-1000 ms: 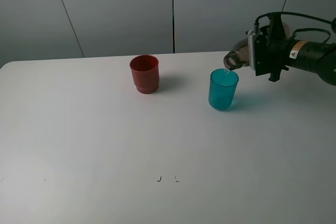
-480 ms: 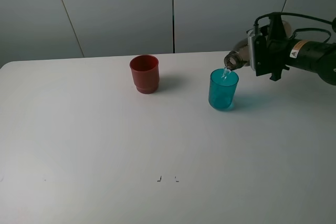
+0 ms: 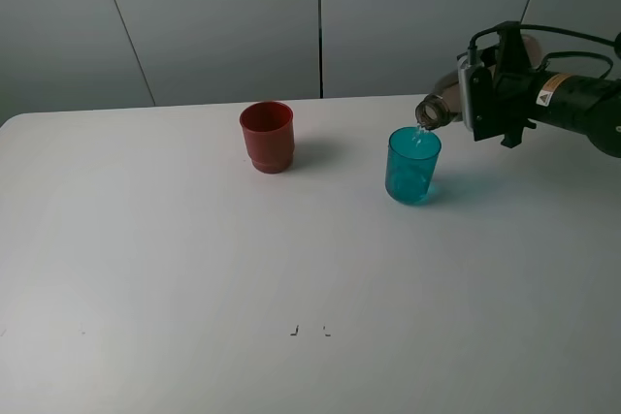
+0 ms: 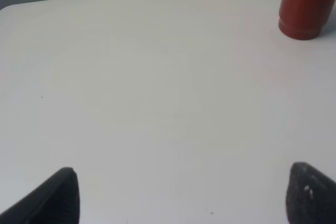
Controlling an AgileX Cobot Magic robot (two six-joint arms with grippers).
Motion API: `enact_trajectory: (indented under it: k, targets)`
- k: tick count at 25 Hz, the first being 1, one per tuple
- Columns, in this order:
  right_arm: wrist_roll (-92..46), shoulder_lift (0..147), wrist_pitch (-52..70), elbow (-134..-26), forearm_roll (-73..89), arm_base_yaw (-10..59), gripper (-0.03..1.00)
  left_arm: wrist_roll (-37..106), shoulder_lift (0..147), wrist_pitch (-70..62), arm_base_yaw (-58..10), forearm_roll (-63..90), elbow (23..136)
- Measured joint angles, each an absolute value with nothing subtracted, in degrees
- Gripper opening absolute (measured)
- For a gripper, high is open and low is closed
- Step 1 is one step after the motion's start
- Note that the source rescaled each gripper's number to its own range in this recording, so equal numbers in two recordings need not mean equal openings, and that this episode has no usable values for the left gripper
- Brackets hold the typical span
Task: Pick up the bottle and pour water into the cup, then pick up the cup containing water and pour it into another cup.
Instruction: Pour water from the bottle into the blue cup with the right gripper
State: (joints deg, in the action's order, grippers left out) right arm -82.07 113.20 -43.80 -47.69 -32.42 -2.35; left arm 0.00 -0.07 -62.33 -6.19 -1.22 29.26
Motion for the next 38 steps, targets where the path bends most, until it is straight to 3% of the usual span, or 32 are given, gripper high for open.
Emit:
enact_trajectory:
  k: [38]
  targets:
    - [-88.9,113.2,-44.7,-48.9,-32.4,-2.4,0.0,0.4,-0.1,-62.3,-6.2,-1.2,29.3]
